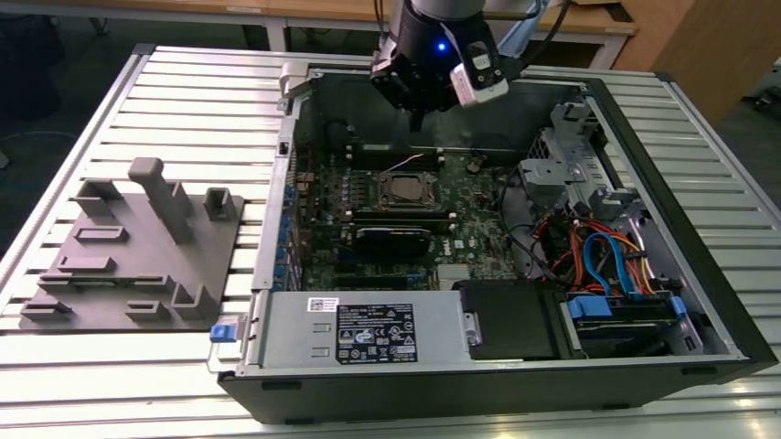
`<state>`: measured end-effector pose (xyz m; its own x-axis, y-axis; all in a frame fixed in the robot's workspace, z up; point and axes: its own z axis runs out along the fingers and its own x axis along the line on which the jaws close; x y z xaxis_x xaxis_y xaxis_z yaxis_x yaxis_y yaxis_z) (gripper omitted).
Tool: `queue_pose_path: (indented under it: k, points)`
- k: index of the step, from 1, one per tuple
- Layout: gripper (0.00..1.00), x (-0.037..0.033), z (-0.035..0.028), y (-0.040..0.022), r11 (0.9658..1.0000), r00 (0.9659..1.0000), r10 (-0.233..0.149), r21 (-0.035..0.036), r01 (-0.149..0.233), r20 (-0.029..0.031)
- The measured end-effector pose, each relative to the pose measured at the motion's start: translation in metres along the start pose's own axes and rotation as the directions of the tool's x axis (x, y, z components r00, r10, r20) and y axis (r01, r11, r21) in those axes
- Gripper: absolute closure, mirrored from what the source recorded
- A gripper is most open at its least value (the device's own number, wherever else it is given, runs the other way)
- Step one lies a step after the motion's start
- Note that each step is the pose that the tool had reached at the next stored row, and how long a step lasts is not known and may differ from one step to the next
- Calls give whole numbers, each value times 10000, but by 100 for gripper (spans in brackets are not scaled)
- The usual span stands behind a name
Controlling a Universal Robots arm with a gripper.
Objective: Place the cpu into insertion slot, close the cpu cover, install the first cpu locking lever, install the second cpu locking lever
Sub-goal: 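Install the first cpu locking lever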
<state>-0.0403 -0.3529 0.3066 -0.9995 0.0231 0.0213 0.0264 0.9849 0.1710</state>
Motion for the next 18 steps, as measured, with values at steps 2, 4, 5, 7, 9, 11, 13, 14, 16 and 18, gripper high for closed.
queue_pose_path:
  k: [2, 4, 5, 7, 9, 11, 13, 14, 16, 18]
  points:
    - [89, 0, 3, 0, 10000, 10000, -1, -2, 1, 1]
    - [89, 0, 14, -3, 10000, 10000, 0, -2, 0, 1]
    - [89, 0, 24, -4, 10000, 10000, 0, 0, 0, 0]
    - [89, -1, 49, -9, 10000, 10000, 0, -1, 0, 0]
    - [89, -2, 76, -13, 10000, 10000, 0, -3, 0, 1]
    - [89, -2, 102, -18, 10000, 10000, 1, -14, -1, 1]
    - [89, -3, 130, -23, 10000, 10000, 0, -20, 0, 0]
    - [89, -3, 145, -26, 10000, 10000, 0, -26, 0, -1]
    - [89, -3, 173, -31, 10000, 10000, -1, -39, 1, -1]
    - [89, -4, 195, -34, 10000, 10000, -1, -49, 1, -1]
